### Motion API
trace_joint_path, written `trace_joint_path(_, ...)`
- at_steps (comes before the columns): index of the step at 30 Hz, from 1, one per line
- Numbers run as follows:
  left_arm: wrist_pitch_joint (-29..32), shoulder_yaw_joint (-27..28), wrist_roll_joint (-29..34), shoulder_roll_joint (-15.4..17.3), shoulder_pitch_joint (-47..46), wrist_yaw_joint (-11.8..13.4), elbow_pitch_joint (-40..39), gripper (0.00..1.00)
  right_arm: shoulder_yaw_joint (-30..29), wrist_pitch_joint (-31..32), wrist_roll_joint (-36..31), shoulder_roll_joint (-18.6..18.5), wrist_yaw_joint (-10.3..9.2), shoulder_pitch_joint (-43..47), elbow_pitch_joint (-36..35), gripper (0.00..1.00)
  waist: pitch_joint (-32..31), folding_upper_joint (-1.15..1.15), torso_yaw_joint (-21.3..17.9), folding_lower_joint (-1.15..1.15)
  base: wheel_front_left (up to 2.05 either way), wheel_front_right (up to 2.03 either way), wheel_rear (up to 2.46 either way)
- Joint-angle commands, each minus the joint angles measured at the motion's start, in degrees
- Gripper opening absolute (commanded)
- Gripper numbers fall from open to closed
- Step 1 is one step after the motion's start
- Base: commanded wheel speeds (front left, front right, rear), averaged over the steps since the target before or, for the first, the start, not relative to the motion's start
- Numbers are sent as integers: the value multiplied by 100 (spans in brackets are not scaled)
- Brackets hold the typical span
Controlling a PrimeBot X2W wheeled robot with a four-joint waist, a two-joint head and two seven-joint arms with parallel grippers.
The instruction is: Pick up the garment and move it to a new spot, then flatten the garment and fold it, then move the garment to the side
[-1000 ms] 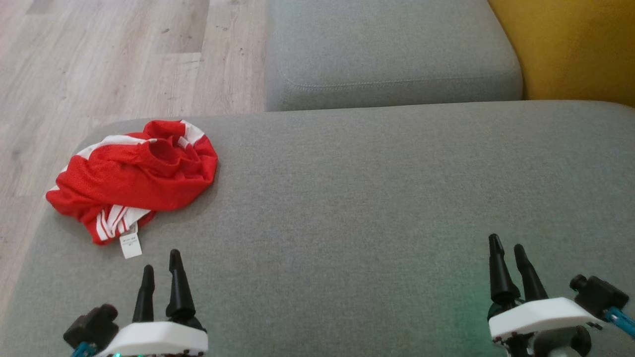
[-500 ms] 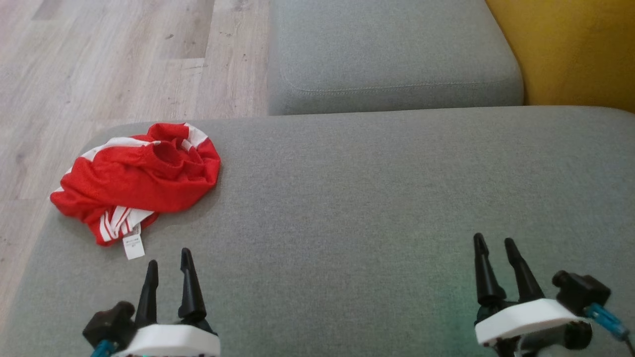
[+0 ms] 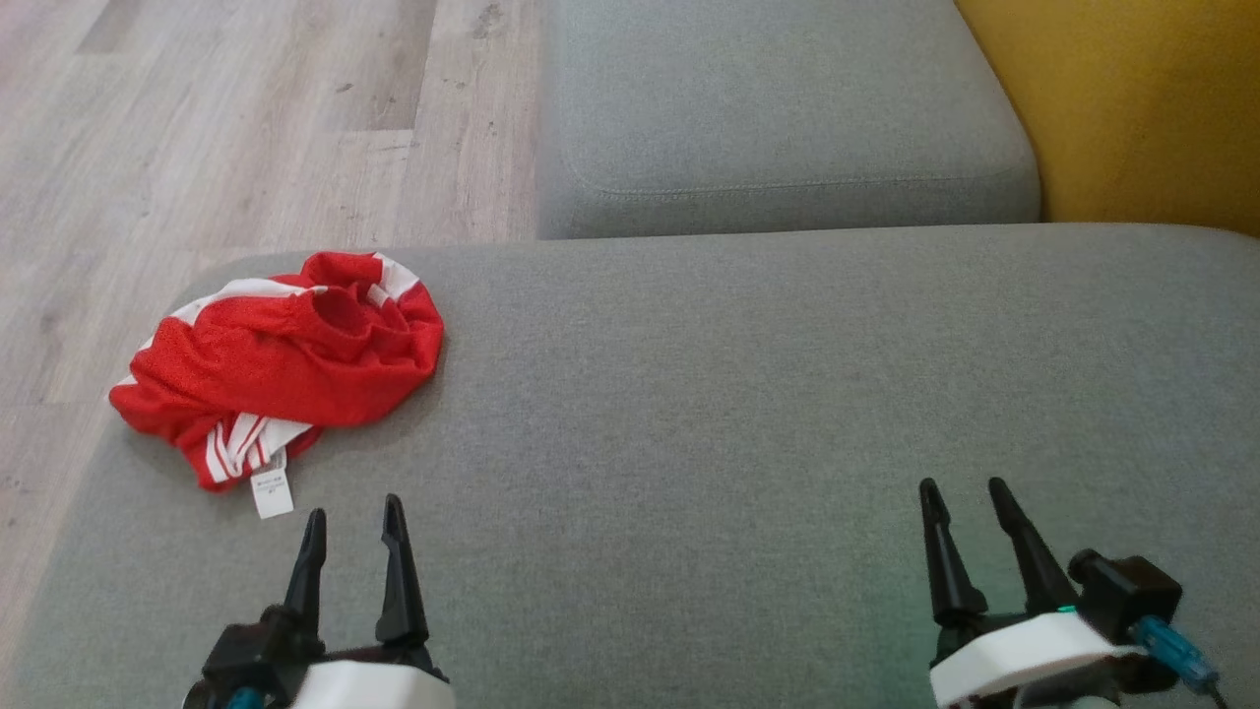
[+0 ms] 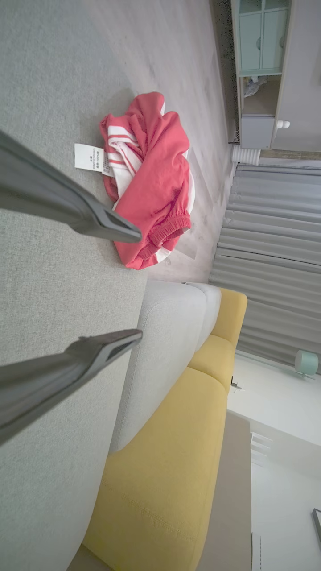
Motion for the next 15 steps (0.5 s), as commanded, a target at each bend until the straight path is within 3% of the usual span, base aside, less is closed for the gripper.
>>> trace_joint_path(1,-80,83,208,20,-155,48,-212,100,68,-116,-196,-49,-4,-183,-217,100,-9,0,3,0,0,0,0)
trace_joint_path(15,-300,-31,1000,22,-81,38,-109,100,-264,-335,-1125,-54,-4,-99,-127,100,-59,0,-36,0,0,0,0)
